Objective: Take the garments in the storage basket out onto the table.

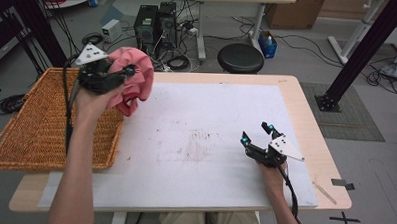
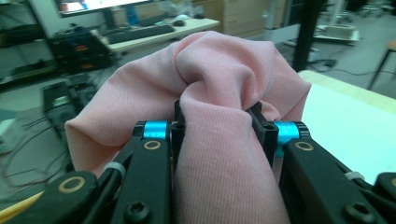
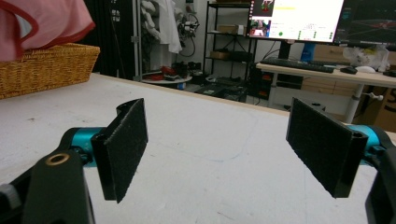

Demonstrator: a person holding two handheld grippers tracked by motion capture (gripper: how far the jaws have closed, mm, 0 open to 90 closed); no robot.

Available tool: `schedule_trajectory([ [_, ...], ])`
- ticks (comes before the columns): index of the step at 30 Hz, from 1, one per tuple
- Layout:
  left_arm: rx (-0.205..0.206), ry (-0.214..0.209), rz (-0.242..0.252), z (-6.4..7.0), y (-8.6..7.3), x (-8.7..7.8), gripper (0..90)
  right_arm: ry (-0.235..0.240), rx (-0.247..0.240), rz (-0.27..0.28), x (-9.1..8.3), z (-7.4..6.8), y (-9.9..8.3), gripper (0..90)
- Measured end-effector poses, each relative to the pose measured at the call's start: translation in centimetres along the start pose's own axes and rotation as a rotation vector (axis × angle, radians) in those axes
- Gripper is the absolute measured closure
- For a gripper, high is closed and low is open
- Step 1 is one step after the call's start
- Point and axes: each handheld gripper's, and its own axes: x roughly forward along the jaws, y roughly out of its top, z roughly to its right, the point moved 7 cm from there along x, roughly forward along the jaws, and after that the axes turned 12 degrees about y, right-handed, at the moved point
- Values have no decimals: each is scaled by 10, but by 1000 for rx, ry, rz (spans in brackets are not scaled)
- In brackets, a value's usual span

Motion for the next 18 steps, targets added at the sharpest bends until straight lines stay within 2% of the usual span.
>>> schedule_trajectory([
  [4, 11, -66, -4, 28, -5, 19, 675, 0, -1, 0, 0, 0, 0, 203],
  [9, 4, -147, -24, 59, -18, 41, 673, 1, 0, 0, 0, 0, 0, 203],
  [18, -11, -299, -24, 120, -38, 66, 669, 0, 1, 1, 0, 0, 0, 203],
])
